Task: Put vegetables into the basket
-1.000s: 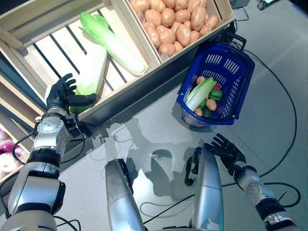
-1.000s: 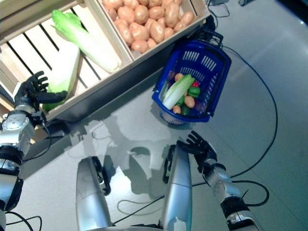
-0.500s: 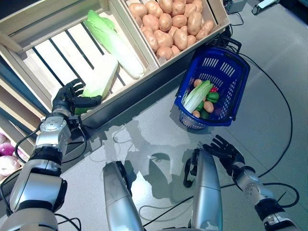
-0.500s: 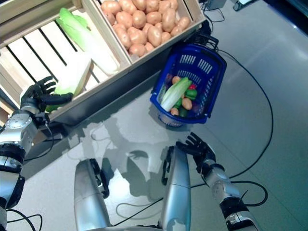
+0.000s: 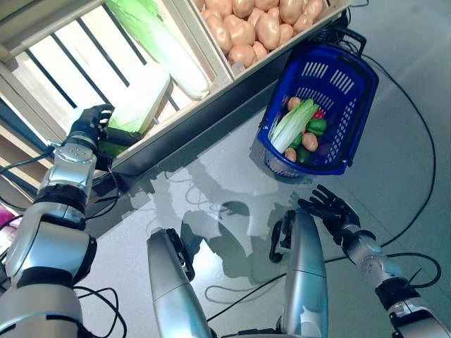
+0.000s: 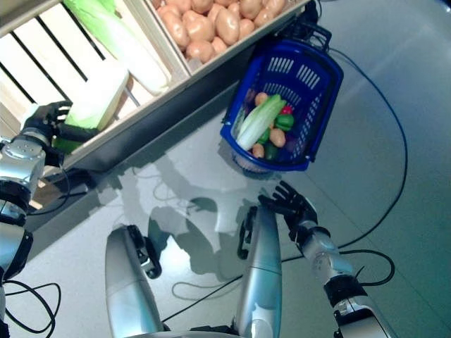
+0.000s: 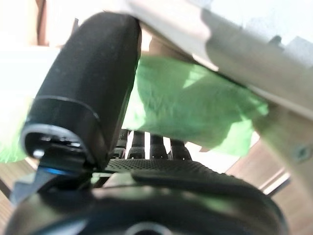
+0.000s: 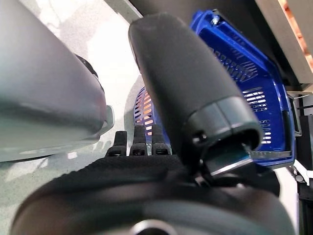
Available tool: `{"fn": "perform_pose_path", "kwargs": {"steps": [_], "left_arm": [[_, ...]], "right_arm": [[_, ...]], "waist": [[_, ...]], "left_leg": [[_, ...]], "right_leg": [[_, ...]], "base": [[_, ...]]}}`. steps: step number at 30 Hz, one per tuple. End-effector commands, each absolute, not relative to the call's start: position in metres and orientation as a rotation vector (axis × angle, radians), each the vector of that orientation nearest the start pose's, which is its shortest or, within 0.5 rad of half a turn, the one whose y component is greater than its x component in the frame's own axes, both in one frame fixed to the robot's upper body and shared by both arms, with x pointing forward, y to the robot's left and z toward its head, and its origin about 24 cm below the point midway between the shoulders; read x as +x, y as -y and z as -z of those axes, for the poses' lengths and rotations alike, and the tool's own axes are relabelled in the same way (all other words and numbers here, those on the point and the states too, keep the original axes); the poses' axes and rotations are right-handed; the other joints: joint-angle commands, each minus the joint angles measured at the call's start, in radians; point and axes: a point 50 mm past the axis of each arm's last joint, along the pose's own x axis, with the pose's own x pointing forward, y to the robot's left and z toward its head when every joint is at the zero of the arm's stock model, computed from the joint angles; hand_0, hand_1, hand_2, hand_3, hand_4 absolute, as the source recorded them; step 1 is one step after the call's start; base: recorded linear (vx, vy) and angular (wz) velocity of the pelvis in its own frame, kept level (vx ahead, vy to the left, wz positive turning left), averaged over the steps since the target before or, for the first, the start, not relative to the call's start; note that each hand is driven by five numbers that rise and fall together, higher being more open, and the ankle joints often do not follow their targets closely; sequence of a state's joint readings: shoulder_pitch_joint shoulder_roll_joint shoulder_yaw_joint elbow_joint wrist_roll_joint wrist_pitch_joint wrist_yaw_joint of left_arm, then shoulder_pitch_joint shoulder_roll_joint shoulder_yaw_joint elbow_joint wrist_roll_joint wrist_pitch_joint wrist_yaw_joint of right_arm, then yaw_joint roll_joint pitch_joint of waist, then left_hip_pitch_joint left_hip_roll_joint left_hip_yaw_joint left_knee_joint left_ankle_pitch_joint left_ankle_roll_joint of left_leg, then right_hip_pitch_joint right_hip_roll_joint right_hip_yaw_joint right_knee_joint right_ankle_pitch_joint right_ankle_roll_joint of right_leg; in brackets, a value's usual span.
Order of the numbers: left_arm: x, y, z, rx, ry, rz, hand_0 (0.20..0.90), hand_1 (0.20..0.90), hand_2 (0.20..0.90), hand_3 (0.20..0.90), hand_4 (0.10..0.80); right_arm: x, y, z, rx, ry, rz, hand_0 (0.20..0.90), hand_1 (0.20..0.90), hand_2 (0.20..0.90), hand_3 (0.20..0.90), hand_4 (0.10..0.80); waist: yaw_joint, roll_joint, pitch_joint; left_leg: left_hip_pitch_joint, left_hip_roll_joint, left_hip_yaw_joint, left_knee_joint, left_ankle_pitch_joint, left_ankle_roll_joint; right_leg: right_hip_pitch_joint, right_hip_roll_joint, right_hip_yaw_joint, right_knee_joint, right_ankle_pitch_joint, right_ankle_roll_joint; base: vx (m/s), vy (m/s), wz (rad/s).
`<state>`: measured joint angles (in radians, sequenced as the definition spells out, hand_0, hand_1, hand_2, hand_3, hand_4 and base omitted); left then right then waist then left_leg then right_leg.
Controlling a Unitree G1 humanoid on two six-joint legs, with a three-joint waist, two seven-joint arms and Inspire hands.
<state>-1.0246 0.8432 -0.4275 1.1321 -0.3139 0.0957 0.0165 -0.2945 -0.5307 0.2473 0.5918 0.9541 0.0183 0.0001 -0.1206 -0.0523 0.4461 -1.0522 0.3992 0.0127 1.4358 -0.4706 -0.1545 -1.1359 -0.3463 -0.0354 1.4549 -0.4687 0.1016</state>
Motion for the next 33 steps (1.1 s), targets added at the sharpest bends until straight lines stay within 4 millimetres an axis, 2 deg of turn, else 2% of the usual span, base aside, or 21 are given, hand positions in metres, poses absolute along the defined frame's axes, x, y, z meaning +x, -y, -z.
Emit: {"fn": "perform_pose_path", "kwargs": {"steps": [1,6,11,15,20,26,30,33], "left_arm": [[0.357,-0.358,-0.145,0.656,-0.451,-0.409,0.3,0.3,0.3,0.3,0.4],[0.355,-0.365,-0.152,0.679,-0.4,-0.525,0.3,0.3,0.3,0.3,0.4],[0.352,-0.37,-0.152,0.69,-0.388,-0.558,0.3,0.3,0.3,0.3,0.4],[0.349,-0.372,-0.148,0.673,-0.349,-0.585,0.3,0.3,0.3,0.3,0.4],[0.34,-0.378,-0.139,0.544,-0.277,-0.614,0.3,0.3,0.3,0.3,0.4],[0.329,-0.38,-0.121,0.397,-0.237,-0.585,0.3,0.3,0.3,0.3,0.4],[0.326,-0.373,-0.115,0.374,-0.179,-0.546,0.3,0.3,0.3,0.3,0.4],[0.326,-0.366,-0.113,0.419,-0.155,-0.507,0.3,0.3,0.3,0.3,0.4]], "right_arm": [[0.305,0.265,-0.042,0.354,-0.174,0.126,0.9,0.9,0.9,0.9,0.8],[0.307,0.271,-0.044,0.368,-0.148,0.129,0.9,0.9,0.9,0.9,0.8],[0.309,0.269,-0.044,0.372,-0.132,0.13,0.9,0.9,0.9,0.9,0.8],[0.31,0.263,-0.042,0.376,-0.133,0.121,0.9,0.9,0.9,0.9,0.8],[0.306,0.259,-0.036,0.379,-0.123,0.124,0.9,0.9,0.9,0.9,0.8],[0.291,0.254,-0.021,0.391,-0.131,0.151,0.9,0.9,0.9,0.9,0.8],[0.282,0.247,-0.013,0.411,-0.125,0.173,0.9,0.9,0.9,0.9,0.8],[0.275,0.244,-0.009,0.434,-0.115,0.182,0.9,0.9,0.9,0.9,0.8]], "waist": [[-0.021,-0.03,0.044],[-0.017,-0.033,0.045],[-0.012,-0.029,0.039],[-0.01,-0.015,0.02],[-0.006,0.01,-0.024],[0.002,0.035,-0.097],[0.011,0.043,-0.149],[0.022,0.045,-0.185]], "left_leg": [[-0.024,0.026,0.002,-0.077,0.016,0.034],[-0.019,0.026,0.005,-0.089,0.019,0.035],[0.019,0.024,0.02,-0.124,0.031,0.034],[0.108,0.019,0.055,-0.214,0.059,0.034],[0.243,0.011,0.105,-0.349,0.106,0.032],[0.43,-0.022,0.156,-0.534,0.156,0.045],[0.561,-0.047,0.19,-0.663,0.182,0.054],[0.639,-0.068,0.204,-0.748,0.205,0.056]], "right_leg": [[0.047,-0.077,0.009,-0.084,0.041,0.029],[0.055,-0.08,-0.003,-0.095,0.038,0.026],[0.098,-0.078,-0.018,-0.132,0.044,0.024],[0.184,-0.067,-0.034,-0.217,0.059,0.025],[0.31,-0.065,-0.052,-0.332,0.081,0.018],[0.478,-0.071,-0.077,-0.47,0.11,0.001],[0.602,-0.067,-0.099,-0.573,0.13,0.004],[0.683,-0.071,-0.133,-0.654,0.155,0.016]], "base": [[-0.056,-0.012,-0.04],[-0.044,-0.034,-0.02],[-0.021,-0.033,0.0],[0.008,-0.004,0.0],[0.055,-0.009,-0.02],[0.123,-0.021,0.01],[0.122,-0.058,0.05],[0.117,-0.069,0.08]]}}
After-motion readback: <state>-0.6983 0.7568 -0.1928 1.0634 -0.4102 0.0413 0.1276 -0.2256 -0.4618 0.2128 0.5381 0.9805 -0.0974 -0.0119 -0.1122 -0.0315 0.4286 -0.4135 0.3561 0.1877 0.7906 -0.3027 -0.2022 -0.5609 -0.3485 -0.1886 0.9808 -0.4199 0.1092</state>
